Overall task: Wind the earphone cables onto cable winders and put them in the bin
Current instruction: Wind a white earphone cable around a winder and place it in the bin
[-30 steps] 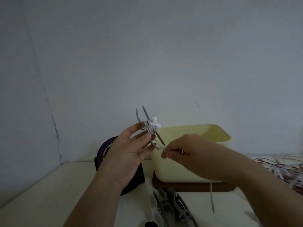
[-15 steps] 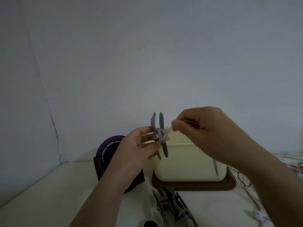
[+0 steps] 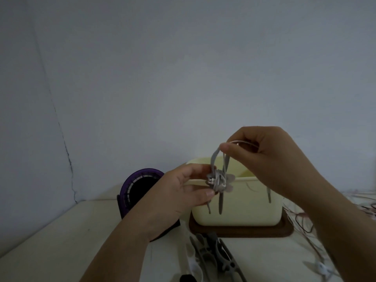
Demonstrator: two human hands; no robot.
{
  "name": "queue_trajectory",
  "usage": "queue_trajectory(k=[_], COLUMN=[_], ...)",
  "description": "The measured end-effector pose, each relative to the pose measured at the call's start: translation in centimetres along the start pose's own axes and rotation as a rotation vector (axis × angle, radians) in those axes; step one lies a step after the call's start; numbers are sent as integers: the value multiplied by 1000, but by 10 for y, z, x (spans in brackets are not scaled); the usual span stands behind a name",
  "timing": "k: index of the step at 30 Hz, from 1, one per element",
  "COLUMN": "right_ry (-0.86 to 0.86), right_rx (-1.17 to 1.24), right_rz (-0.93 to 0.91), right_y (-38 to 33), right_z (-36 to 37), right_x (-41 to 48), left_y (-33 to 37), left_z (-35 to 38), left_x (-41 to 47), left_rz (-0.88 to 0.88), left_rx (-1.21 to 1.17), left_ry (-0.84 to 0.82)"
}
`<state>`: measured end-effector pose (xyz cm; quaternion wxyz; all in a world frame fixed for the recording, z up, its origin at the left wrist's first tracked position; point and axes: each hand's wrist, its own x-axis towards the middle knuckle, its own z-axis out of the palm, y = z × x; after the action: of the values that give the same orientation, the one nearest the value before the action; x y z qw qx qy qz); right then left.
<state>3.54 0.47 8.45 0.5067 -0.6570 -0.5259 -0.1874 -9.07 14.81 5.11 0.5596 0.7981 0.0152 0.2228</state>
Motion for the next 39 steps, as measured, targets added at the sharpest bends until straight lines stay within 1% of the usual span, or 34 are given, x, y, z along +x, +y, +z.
queue_trajectory(k=[3, 6, 8, 10, 12, 13, 16, 19, 22, 24, 28, 31, 33, 36, 39], right_ry=[-38, -162, -234, -259, -238, -224, -202, -292, -376, -387, -282, -207, -172, -107, -82], right_rx=[169, 457, 552, 564, 524, 462, 187, -32, -89, -120, -171, -183, -181, -165, -127], right_rz=[63, 196, 224, 210, 210, 199, 122, 35, 16, -1, -25, -55, -67, -80, -71], right_y=[5, 18, 26, 28, 22, 19, 14, 12, 8, 4, -3, -5, -5, -1, 2], right_z=[-3, -5, -2, 5, 15, 21, 36, 43, 41, 36, 22, 14, 10, 5, -1], right_x=[2, 3, 3, 1, -1, -2, -6, -8, -10, -10, -9, -7, -5, -1, 1], left_y=[-1, -1, 2, 7, 9, 8, 6, 1, -4, -6, -10, -8, -7, -7, -4], left_z=[-5, -9, -8, -4, -1, -1, 0, -1, -6, -8, -8, -3, -2, -1, 0], left_x=[0, 0, -1, -1, 1, 3, 9, 12, 13, 13, 11, 9, 7, 5, 3], left_rz=[18, 32, 52, 66, 74, 75, 52, 33, 24, 19, 15, 0, -37, -97, -124], left_rx=[8, -30, -140, -290, -453, -528, -695, -768, -744, -669, -454, -292, -237, -172, -118], left_ry=[-42, -88, -140, -141, -98, -66, 66, 200, 290, 325, 339, 317, 281, 175, 78])
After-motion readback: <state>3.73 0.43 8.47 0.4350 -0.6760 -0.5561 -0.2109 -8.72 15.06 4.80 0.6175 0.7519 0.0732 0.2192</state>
